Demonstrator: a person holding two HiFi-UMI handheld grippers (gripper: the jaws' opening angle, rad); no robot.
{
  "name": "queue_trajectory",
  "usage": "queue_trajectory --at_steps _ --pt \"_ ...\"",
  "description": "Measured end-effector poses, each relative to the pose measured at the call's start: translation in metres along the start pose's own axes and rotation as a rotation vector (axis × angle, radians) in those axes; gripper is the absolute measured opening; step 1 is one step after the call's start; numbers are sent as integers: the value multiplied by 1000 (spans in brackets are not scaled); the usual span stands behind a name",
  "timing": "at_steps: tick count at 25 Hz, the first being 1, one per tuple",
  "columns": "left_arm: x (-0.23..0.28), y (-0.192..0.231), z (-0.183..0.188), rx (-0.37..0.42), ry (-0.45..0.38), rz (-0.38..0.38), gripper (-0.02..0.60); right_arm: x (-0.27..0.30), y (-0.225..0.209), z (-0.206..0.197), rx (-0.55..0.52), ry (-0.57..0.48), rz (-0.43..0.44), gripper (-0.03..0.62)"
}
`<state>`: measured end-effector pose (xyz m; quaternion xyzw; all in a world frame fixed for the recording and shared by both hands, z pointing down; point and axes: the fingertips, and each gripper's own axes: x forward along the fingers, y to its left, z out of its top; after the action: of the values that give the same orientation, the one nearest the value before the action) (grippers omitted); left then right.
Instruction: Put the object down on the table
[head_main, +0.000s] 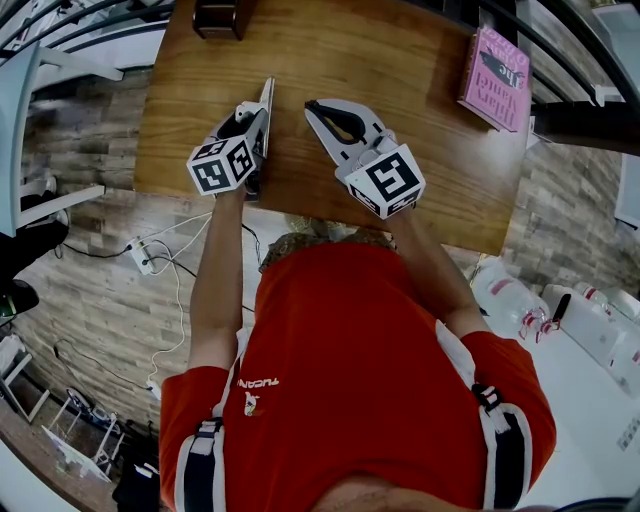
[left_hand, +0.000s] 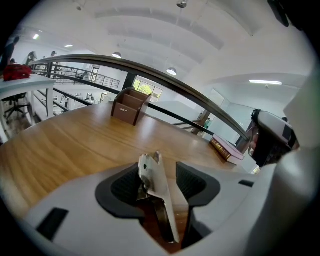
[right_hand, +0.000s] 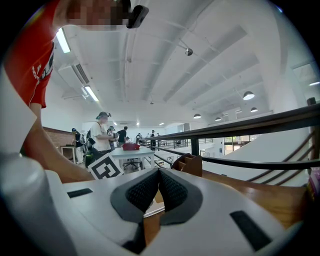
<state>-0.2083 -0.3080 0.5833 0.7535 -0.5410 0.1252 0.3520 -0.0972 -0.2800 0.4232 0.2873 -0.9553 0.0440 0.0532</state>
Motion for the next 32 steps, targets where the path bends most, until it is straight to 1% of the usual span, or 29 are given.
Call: queue_trajectory --at_steps 2,9,16,19,22,23,27,29,32 --pt "-1 2 -2 -2 4 9 224 -1 1 -1 0 2 1 25" --pt "-9 9 -2 -2 3 52 229 -4 7 -3 -1 6 14 25" --pt "-27 14 6 14 -49 87 229 -4 15 -1 -1 -2 25 25" --pt "-41 9 19 48 -117 99 229 -5 19 1 -3 -8 33 25" --pt "-62 -10 39 99 -220 69 227 -8 23 4 -3 -19 39 25" --pt "-69 -18 46 115 -253 57 218 -9 24 5 -2 -23 41 25" --pt "-102 -47 71 162 -373 23 142 -12 29 10 4 -43 48 25" --pt "-119 -61 81 172 -428 9 100 -16 32 15 9 -57 50 25" --pt "-143 -78 93 184 -501 -8 56 -20 36 22 11 -80 51 25"
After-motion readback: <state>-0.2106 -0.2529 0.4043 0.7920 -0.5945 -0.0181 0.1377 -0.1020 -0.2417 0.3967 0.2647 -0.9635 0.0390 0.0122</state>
